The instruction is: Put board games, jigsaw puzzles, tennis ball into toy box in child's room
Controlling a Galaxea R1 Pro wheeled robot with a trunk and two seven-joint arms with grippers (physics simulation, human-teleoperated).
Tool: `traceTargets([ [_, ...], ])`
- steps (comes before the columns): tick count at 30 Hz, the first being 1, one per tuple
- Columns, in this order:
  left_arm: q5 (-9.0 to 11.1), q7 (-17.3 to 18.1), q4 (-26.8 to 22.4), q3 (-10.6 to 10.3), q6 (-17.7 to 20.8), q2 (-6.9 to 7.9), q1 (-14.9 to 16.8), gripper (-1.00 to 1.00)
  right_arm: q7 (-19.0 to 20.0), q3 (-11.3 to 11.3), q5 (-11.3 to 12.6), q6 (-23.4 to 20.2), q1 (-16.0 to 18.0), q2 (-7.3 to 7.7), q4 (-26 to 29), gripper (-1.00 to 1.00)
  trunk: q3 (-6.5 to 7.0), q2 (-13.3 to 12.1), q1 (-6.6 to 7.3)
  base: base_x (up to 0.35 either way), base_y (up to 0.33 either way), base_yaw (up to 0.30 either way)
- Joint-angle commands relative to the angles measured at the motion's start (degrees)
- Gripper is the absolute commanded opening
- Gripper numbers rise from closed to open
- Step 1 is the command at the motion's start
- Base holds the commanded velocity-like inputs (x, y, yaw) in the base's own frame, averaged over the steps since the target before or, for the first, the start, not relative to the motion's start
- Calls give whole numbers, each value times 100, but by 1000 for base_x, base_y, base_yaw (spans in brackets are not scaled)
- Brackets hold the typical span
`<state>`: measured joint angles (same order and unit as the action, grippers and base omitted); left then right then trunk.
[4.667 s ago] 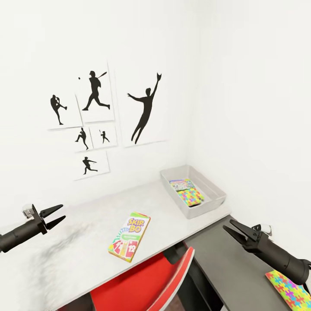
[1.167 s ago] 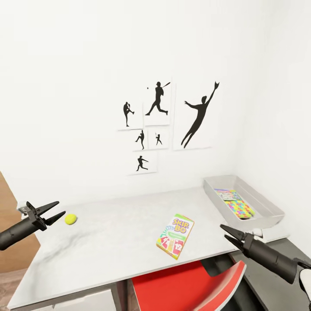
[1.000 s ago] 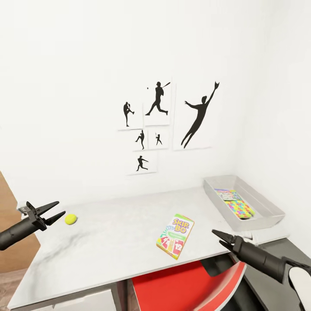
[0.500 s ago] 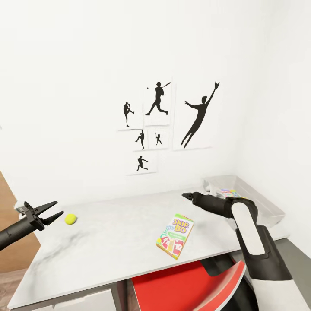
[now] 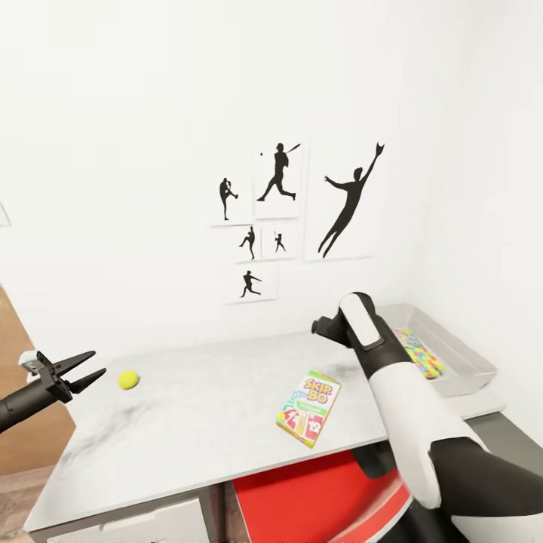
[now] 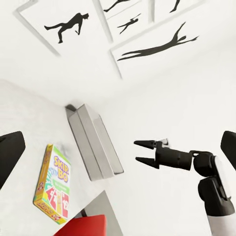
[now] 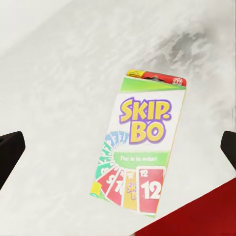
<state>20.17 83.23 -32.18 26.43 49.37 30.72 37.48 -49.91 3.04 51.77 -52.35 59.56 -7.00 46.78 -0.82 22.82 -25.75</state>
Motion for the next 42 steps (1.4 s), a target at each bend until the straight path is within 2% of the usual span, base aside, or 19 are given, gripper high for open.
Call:
traceTargets([
  [1,0,18,1,3,59,1,4,100,-75,14,57,41,31,1,-61,100,-9,10,-3,-35,29,0],
  [10,-4,18,1,3,56,12,3,100,-163,67,-9,241,116,2,-295,100,-9,10,-3,-9,8,24],
  [25,-4,18,1,3,56,30,1,100,-180,74,-28,330,122,21,-339,100,-9,10,-3,0,0,268],
  [31,-4,11,1,3,56,30,1,100,-185,74,-43,345,119,47,-346,100,-10,10,-3,149,0,145],
  [42,-4,18,1,3,48,31,-1,100,-197,61,-36,538,119,353,-409,100,-48,10,-3,48,0,-37],
])
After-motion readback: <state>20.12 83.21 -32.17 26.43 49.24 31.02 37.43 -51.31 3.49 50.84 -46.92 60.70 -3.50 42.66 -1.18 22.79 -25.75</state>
